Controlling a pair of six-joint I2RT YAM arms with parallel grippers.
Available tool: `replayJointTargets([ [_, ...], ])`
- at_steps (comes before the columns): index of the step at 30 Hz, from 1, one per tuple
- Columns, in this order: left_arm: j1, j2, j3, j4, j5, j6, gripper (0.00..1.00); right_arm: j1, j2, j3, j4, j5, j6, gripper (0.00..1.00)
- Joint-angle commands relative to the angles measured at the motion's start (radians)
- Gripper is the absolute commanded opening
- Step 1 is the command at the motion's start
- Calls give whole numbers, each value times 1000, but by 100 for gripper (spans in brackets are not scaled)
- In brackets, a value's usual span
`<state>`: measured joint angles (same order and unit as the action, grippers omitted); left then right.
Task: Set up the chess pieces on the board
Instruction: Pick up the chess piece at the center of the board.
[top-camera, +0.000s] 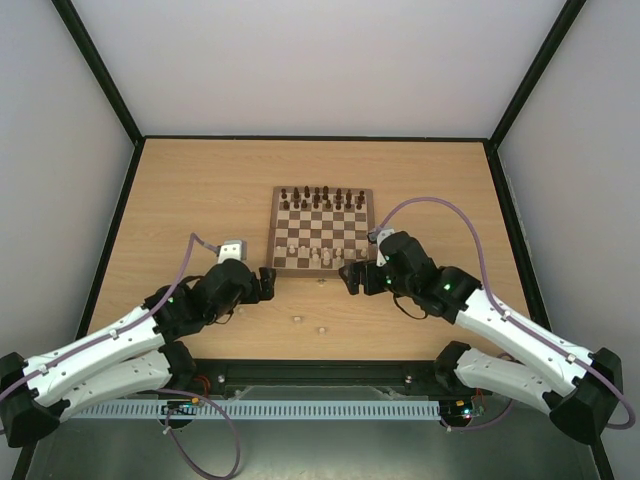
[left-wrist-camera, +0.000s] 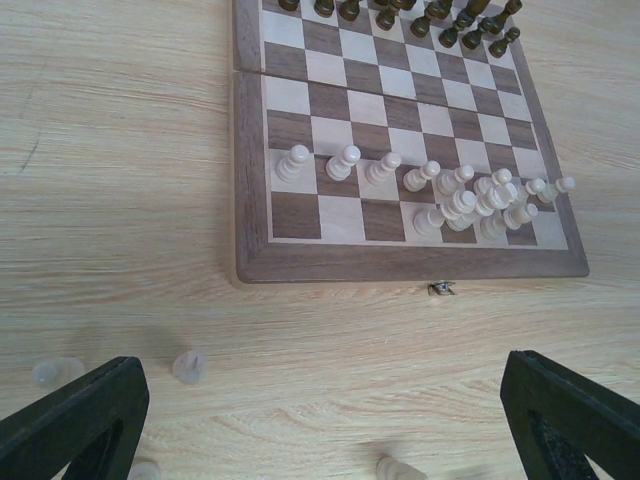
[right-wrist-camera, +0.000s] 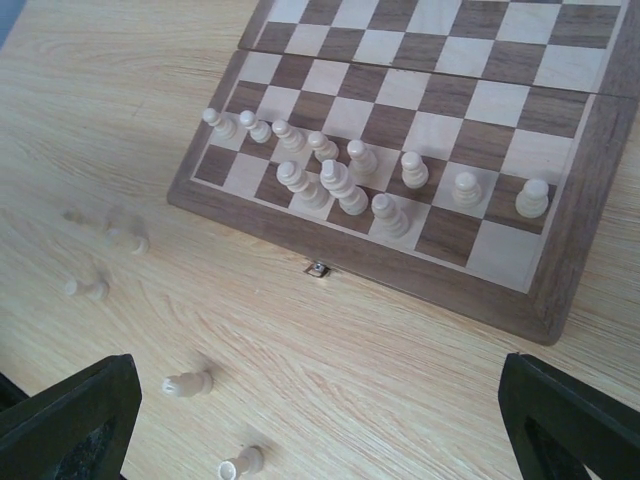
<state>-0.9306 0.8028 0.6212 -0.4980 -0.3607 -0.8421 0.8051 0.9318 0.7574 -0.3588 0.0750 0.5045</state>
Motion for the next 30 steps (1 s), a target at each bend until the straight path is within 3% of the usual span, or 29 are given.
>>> replayJointTargets([
  [1,7,-30,5,-52,5,-23,99,-2,-27,-20,24,-46,-13,99],
  [14,9,79,17,-11,-64,-44,99,-2,-44,-58,76,-112,-9,99],
  [20,70,169,40,-43,-78,-65,100,-2,-47,-77,101,-105,-9,99],
  [30,188,138,-76,-3,-51,-45,95,-3,-32,-82,117,-131,-16,99],
])
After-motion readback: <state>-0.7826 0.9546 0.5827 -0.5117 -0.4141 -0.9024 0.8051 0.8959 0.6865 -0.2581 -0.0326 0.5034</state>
